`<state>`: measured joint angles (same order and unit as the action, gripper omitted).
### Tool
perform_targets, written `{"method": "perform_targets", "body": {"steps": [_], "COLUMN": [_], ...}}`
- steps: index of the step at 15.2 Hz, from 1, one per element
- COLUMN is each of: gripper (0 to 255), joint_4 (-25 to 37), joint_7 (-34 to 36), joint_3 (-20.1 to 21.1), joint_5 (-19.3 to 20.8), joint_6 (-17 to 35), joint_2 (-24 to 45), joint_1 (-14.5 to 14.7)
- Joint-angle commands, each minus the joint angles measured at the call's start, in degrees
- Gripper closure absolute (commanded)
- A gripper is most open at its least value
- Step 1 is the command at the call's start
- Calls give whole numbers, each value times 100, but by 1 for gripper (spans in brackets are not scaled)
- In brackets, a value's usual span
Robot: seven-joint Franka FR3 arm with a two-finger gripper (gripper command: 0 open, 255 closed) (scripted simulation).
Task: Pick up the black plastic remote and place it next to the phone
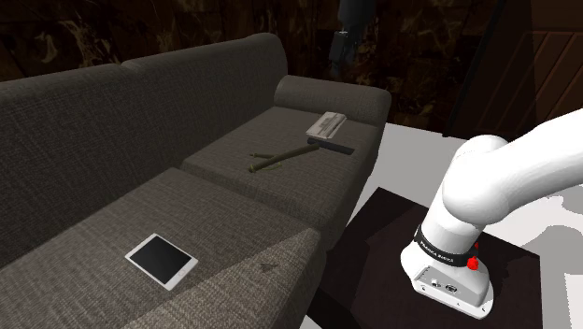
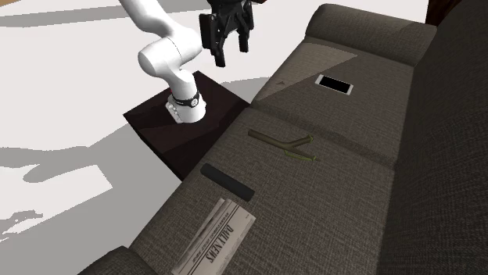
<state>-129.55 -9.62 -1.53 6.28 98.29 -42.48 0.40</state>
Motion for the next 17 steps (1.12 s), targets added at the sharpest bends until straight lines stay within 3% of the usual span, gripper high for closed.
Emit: {"method": "perform_targets", "body": {"steps": [1,9,17], "gripper": [0,0,0], "joint_4": [0,-604,-843], "joint_7": [0,-550,-1209], "joint_3": [0,-733,-1454], "joint_5": [0,26,-128], "joint_6": [0,1014,2025], "joint_2": [0,741,1900], "joint_1": [0,-134,-202]}}
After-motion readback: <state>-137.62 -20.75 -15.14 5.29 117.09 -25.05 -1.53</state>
